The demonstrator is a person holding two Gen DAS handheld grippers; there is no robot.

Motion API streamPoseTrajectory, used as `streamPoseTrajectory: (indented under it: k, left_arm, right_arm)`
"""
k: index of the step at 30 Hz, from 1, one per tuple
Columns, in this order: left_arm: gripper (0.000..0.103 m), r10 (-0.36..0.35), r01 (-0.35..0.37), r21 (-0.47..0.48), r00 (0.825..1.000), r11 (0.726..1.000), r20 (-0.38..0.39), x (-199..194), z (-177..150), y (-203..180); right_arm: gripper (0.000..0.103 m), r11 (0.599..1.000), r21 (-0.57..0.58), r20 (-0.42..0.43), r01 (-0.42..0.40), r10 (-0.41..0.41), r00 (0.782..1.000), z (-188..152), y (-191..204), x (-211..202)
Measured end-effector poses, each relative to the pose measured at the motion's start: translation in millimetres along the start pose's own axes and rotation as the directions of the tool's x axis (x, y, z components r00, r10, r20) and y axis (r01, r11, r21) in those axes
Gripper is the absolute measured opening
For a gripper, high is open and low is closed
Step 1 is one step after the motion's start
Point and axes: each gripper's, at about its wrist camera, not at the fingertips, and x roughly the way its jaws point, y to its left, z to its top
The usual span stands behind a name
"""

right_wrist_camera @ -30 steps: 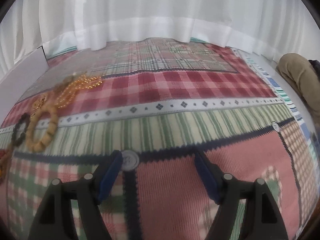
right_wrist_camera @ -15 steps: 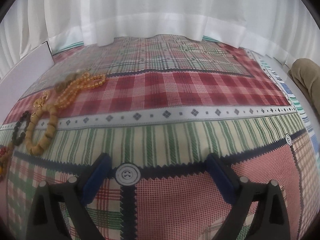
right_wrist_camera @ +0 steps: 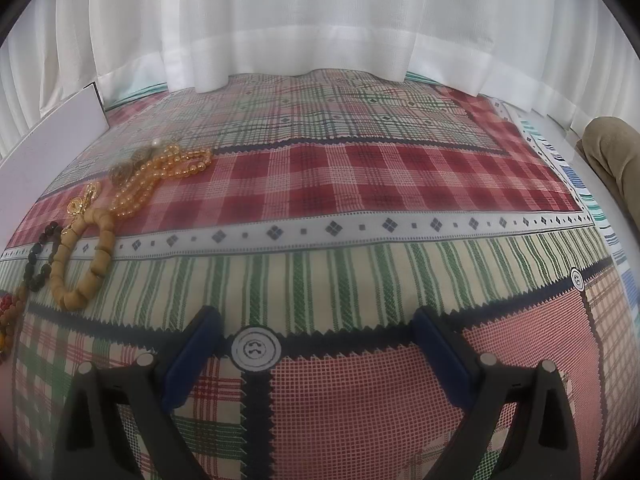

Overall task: Organize jewelry
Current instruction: 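Move both tools back over the jewelry pile on the quilt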

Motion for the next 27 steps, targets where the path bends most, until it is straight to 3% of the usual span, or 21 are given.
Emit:
streamPoseTrajectory:
  k: [10, 19, 27]
  left_arm:
    - [0.098, -0.094, 0.096, -0.026, 0.994, 0.995, 0.054, -11.5, -10.3, 24.4]
    - [0.098, -0.137, 0.151, -0.075, 0.976, 0.986, 0.168, -29.6, -42.9, 81.3]
    - [0.099, -0.149, 0.150, -0.003, 0.984, 0.989, 0.093, -17.0, -57.1, 98.0]
  right_arm:
    - [0.098, 1.000, 0.000, 0.000, 0.000, 0.000, 1.000, 0.1, -0.6, 0.2]
    - [0.098, 1.000, 0.000, -0.001, 0.001, -0.001, 1.000, 0.1, -0.2, 0.0]
    - [0.099, 1.000, 0.001, -0.002, 0.001, -0.001, 1.000, 0.1, -1.0, 0.0]
